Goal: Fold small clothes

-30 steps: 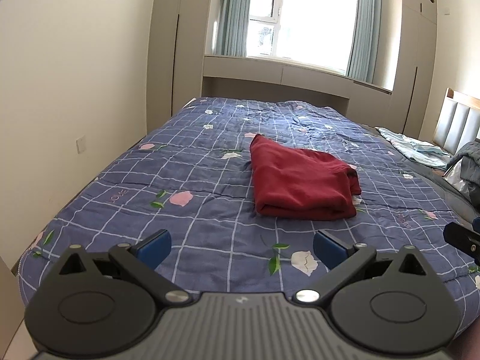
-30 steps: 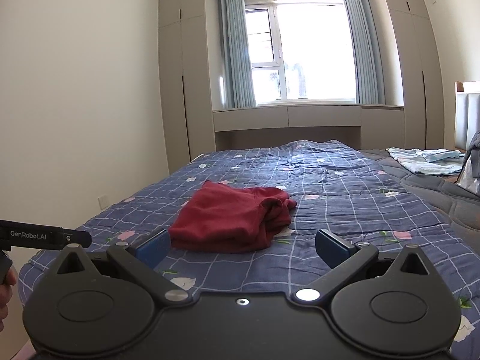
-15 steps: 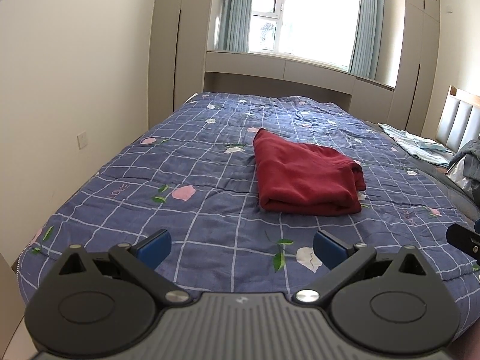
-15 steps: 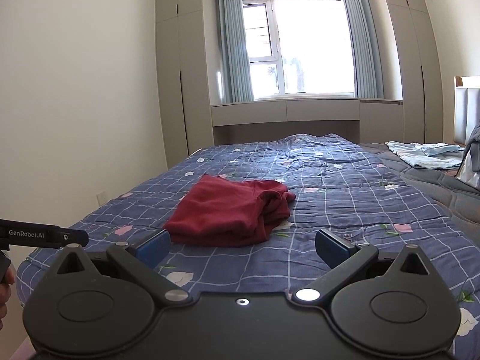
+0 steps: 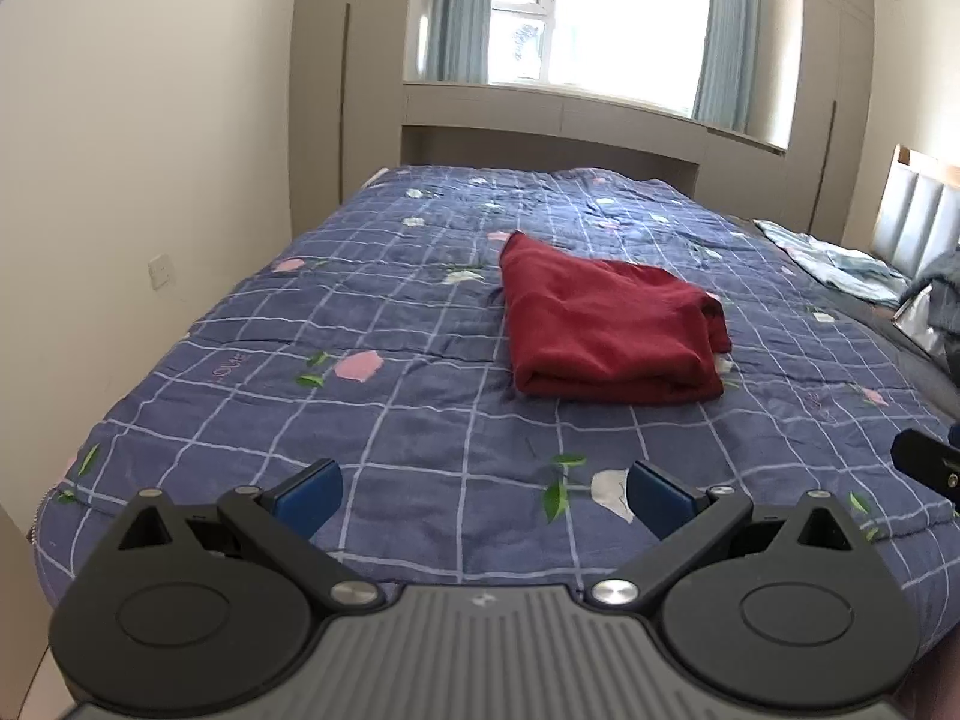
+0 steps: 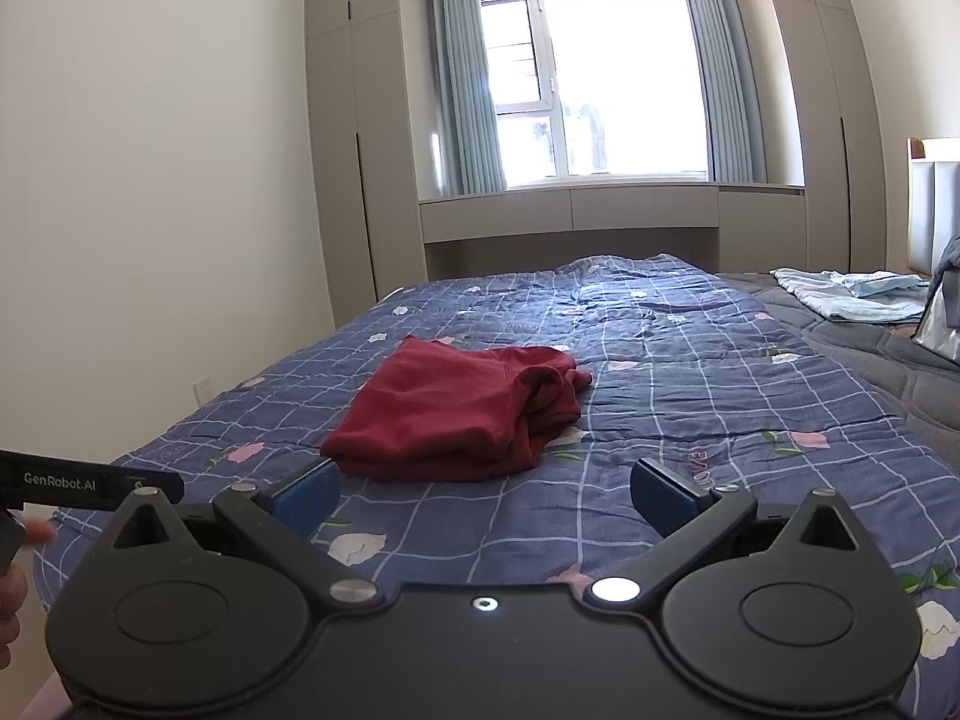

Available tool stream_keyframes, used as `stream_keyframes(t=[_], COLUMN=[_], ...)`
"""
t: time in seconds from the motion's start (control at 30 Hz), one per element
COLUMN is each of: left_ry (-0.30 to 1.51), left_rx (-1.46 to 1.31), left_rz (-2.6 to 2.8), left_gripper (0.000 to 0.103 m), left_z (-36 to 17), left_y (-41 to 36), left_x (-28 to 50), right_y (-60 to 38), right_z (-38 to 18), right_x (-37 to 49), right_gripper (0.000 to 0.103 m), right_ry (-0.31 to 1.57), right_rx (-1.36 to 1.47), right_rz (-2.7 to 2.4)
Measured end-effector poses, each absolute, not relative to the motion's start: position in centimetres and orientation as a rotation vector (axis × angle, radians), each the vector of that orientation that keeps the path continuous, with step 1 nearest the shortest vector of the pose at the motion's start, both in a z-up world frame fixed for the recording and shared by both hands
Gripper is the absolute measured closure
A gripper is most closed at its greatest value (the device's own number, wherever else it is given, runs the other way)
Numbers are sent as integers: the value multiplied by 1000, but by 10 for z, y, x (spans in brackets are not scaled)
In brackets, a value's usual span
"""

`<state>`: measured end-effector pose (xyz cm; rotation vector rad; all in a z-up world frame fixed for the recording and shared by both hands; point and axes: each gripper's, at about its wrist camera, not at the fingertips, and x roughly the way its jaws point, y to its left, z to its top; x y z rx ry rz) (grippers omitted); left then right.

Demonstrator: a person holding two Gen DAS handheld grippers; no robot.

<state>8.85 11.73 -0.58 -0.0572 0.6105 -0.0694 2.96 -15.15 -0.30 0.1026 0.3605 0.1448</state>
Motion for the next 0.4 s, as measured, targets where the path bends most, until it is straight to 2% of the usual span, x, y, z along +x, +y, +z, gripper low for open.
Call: stream_keyframes(t=[0.4], left_ry=[599], left_rx=[-62], left_rz=[-78], left_gripper=[0], left_z=[-7], left_y=[116], left_x=[95], right_y=[-150], right_z=[-6], right_x=[33], right_gripper=[0], right_ry=[371], right_rx=[97], right_rz=[146])
